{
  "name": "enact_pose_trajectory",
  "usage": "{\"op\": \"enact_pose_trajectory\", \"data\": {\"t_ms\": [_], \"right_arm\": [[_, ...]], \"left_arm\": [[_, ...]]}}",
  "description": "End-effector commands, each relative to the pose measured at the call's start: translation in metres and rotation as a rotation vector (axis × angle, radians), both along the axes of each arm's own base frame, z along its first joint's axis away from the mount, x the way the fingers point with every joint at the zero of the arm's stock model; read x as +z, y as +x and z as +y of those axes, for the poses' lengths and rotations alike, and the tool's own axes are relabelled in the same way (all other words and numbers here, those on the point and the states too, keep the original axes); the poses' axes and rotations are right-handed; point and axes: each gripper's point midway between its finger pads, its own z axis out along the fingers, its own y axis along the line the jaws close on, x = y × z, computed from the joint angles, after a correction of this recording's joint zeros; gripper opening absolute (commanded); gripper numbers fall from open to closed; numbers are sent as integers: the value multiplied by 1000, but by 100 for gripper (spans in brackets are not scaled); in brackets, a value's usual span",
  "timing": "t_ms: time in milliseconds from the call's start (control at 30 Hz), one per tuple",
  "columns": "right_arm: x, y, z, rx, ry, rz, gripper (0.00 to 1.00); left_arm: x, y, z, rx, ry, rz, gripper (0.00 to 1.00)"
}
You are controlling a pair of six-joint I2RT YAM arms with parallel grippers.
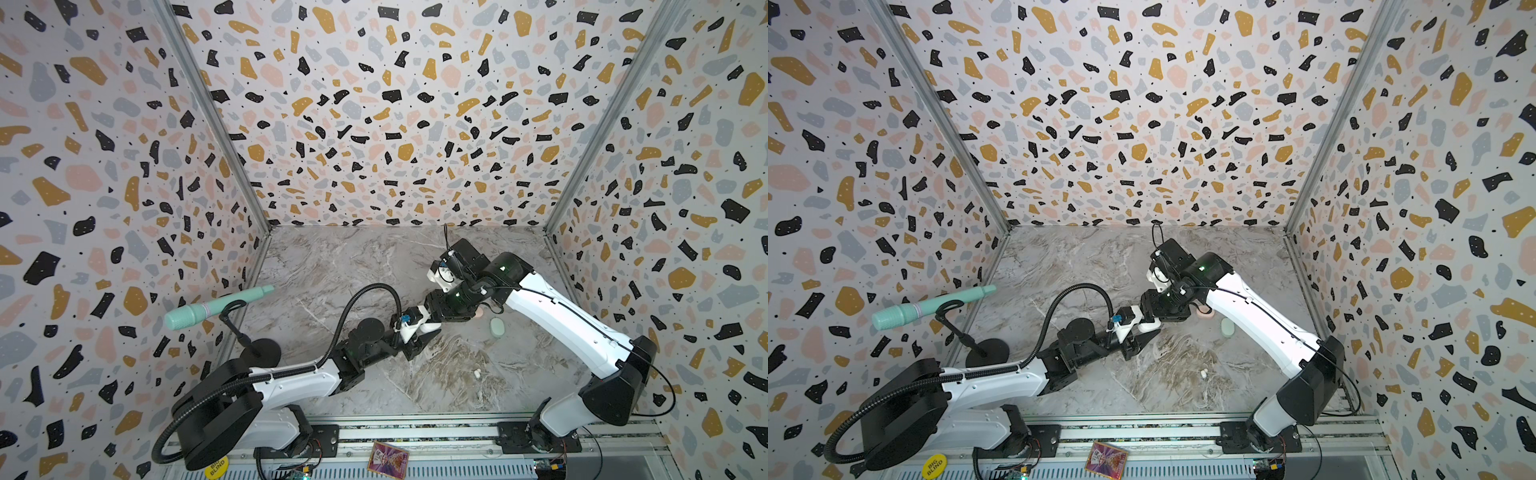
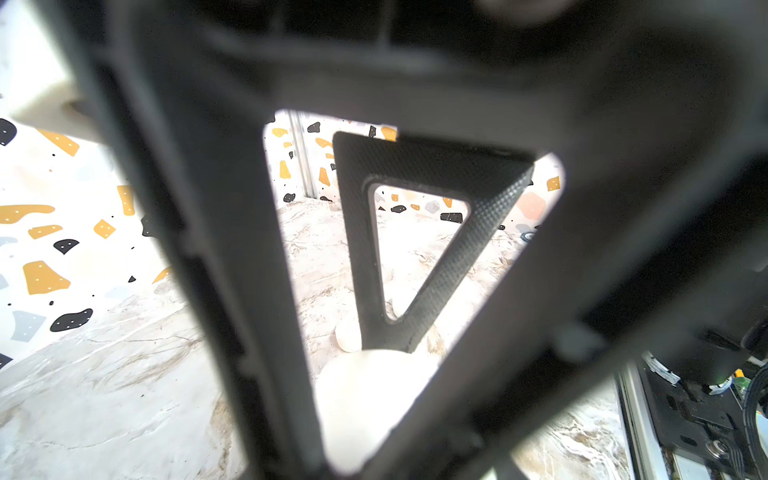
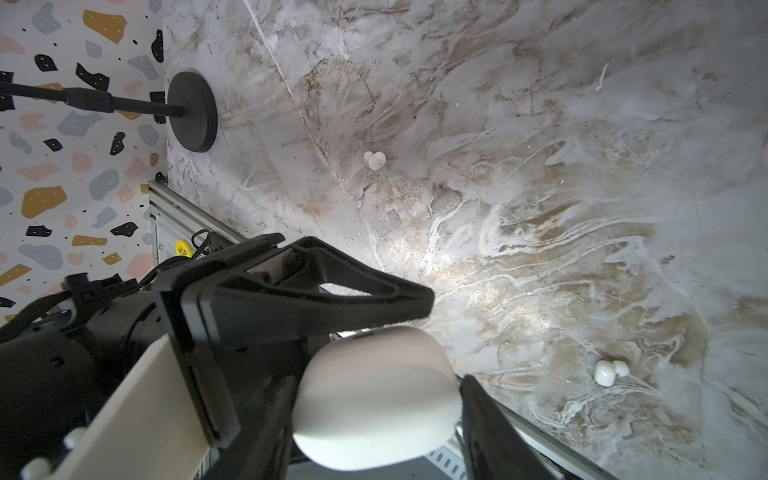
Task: Insert the wireless bluetooth earbuds into the charging case
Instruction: 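Open the right gripper and draw it back from the white case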
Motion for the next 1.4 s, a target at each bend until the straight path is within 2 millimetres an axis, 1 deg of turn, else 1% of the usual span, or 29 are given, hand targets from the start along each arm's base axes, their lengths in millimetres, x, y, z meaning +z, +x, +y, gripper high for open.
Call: {"op": "enact_pose_trajectory", "data": {"t_ms": [0, 133, 367, 600, 667, 833, 867, 1000, 1133, 1267, 1300, 1367], "right_arm": [[10, -3, 1, 0, 18, -7, 50], [11, -3, 1, 2, 19, -6, 50], [8, -5, 0, 5, 11, 1, 49], [8, -6, 1, 8, 14, 3, 49], [8, -6, 1, 8, 14, 0, 53], [14, -2, -3, -11, 33, -18, 69], [15, -1, -4, -20, 43, -21, 72], [23, 3, -13, -47, 104, -28, 78], [36, 11, -33, -72, 149, -77, 82], [48, 14, -54, -18, 150, -203, 83], [50, 13, -57, 6, 144, -234, 84], [58, 6, -57, 97, 169, -316, 84]], "left_arm": [[25, 1, -2, 2, -53, -55, 51], [22, 1, -4, -3, -46, -49, 46], [24, 2, -5, -4, -41, -51, 39], [28, 2, -5, -5, -48, -52, 37], [27, 2, -5, -6, -50, -46, 36], [28, -3, -6, -32, -72, -21, 35], [26, -5, -6, -40, -77, -11, 35], [23, -12, -4, -66, -100, 26, 34], [20, -24, -1, -111, -113, 73, 32], [25, -40, 4, -166, -144, 117, 31], [28, -43, 6, -177, -150, 123, 30], [36, -51, 8, -209, -174, 133, 28]]}}
